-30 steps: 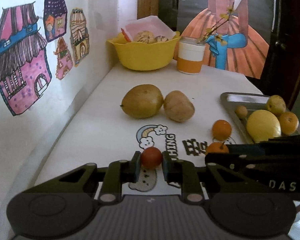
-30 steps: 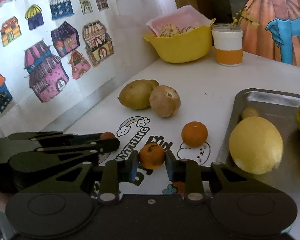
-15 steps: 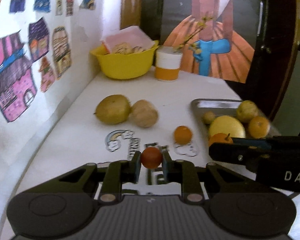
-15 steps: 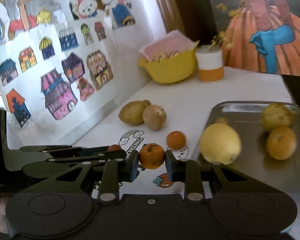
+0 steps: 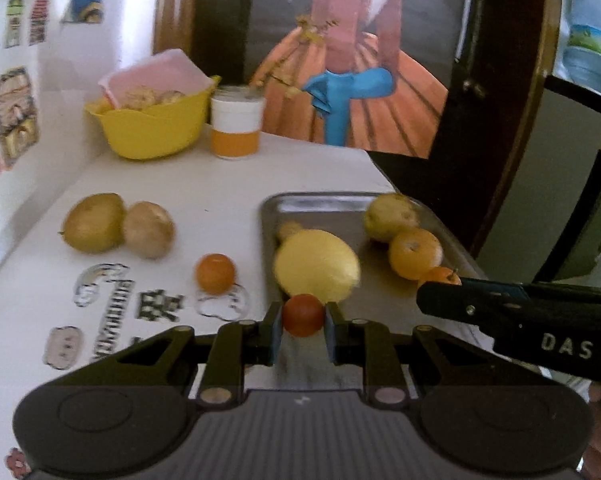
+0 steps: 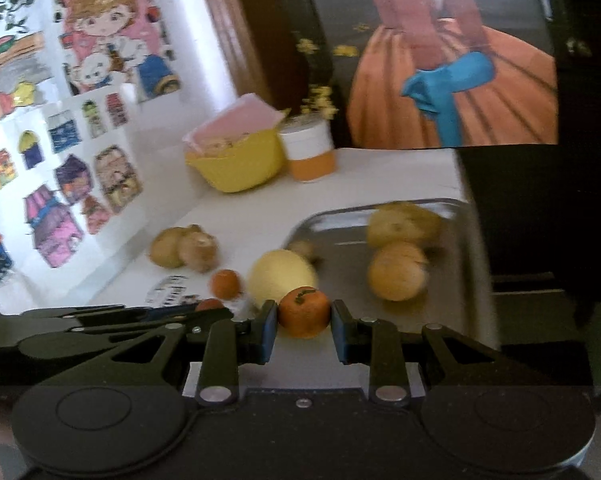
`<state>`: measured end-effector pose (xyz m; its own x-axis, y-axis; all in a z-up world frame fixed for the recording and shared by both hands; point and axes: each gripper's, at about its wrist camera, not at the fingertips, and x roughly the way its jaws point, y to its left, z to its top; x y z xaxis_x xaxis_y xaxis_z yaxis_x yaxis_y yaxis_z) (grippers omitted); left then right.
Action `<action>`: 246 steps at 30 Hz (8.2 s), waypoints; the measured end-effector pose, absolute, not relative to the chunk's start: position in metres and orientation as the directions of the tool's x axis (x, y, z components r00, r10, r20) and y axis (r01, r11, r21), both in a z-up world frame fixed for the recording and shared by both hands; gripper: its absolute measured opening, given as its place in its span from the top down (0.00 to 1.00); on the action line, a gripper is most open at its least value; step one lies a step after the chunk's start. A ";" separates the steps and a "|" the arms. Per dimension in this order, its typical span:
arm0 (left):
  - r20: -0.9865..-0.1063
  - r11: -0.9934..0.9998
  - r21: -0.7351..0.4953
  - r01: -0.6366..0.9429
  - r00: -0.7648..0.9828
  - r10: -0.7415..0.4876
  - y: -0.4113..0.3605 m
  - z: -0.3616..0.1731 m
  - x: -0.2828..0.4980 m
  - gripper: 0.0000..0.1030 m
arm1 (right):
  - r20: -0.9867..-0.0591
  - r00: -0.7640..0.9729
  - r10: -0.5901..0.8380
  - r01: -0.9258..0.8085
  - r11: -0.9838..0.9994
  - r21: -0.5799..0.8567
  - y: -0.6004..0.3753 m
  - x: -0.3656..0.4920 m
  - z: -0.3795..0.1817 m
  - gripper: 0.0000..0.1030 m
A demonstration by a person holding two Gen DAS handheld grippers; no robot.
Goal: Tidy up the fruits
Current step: 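Carry the tangerine with the right tool while the left tool carries the tomato onto the tray, then open both tools over the tray and withdraw them, then close the left tool on the brown round fruit while the right tool grasps another tangerine, then carry the brown fruit with the left tool while the right tool carries the tangerine to the tray, then open the left tool then the right tool over the tray and withdraw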
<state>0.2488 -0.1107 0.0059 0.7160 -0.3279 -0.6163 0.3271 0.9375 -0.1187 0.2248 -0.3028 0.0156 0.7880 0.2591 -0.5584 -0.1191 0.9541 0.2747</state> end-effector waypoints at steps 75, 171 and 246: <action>-0.610 0.995 -0.073 0.067 0.787 -0.097 0.026 0.035 0.148 0.01 | -0.665 0.651 0.365 -0.318 0.927 0.197 -0.229 0.114 0.044 0.01; -0.591 0.952 -0.303 0.046 0.775 -0.226 -0.003 0.008 0.312 0.52 | -0.569 0.748 0.342 -0.583 0.748 -0.316 -0.153 0.254 0.019 0.67; -0.619 0.916 -0.325 0.235 0.679 -0.394 -0.104 0.000 0.227 0.31 | -0.581 0.803 0.135 -0.244 0.963 -0.113 -0.291 0.196 -0.003 0.47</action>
